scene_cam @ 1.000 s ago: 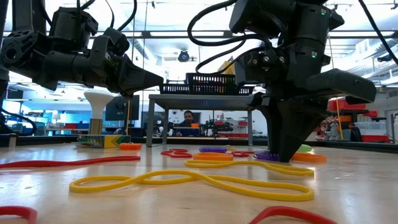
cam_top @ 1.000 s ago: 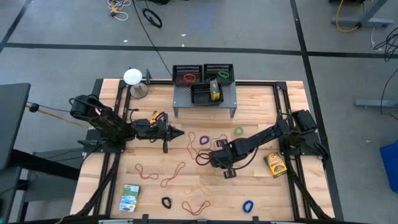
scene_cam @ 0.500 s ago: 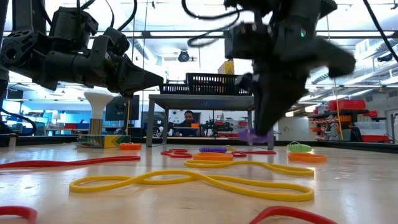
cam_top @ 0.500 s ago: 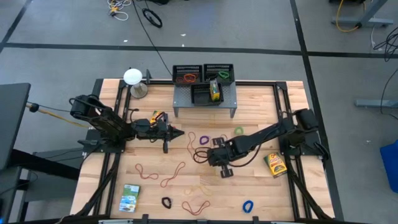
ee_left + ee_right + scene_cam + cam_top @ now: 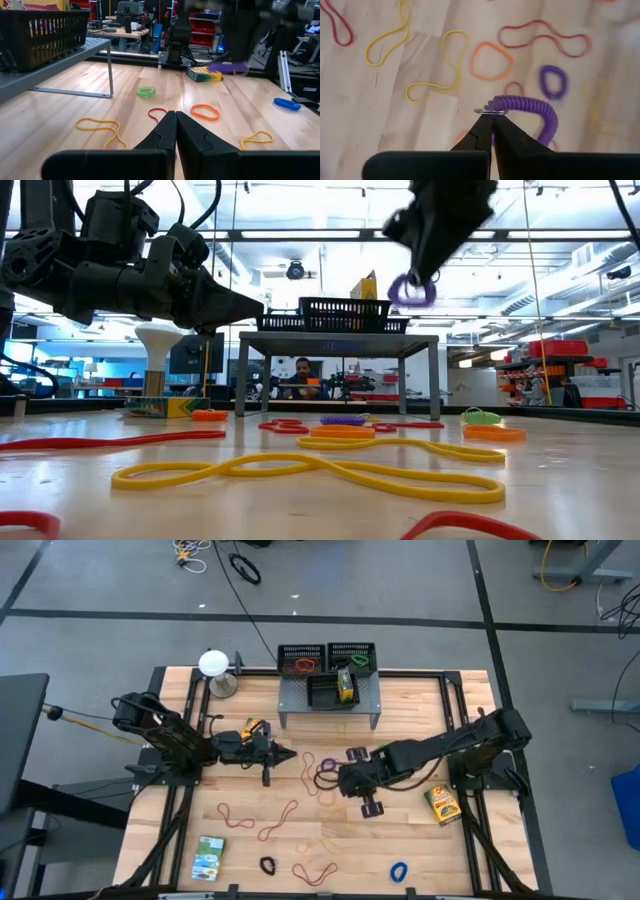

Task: Pick & Place Office Desk Supplies
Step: Put the purple spring keychain into the top right black basket on the shelf

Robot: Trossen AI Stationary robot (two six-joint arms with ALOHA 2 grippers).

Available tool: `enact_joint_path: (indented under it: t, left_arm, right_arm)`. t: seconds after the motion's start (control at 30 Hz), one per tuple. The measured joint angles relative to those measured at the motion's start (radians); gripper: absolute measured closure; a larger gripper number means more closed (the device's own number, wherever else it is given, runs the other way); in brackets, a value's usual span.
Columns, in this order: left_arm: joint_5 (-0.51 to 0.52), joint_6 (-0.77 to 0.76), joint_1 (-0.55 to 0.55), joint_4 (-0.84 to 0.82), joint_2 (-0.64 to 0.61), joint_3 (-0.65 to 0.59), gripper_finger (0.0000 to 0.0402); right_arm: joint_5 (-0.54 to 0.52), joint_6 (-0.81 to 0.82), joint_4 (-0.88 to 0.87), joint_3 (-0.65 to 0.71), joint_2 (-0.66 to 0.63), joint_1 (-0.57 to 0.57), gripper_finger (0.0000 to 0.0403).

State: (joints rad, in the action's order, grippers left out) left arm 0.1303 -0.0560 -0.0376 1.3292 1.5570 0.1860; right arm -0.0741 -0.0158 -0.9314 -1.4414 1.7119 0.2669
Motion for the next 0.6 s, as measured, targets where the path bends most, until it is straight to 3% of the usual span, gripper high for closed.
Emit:
enact_joint_path:
  t: [0.3, 0.6]
  left_arm:
    - [0.0, 0.0, 0.0, -0.001, 0.0, 0.001, 0.0389]
    - [0.0, 0.0, 0.0, -0.001, 0.0, 0.001, 0.0389]
  right_arm:
    - [-0.076, -0.122, -0.193, -0.31, -0.003, -0.104, 0.0397]
    - [-0.117, -0.283, -0.239, -0.546, -0.002, -0.4, 0.0399]
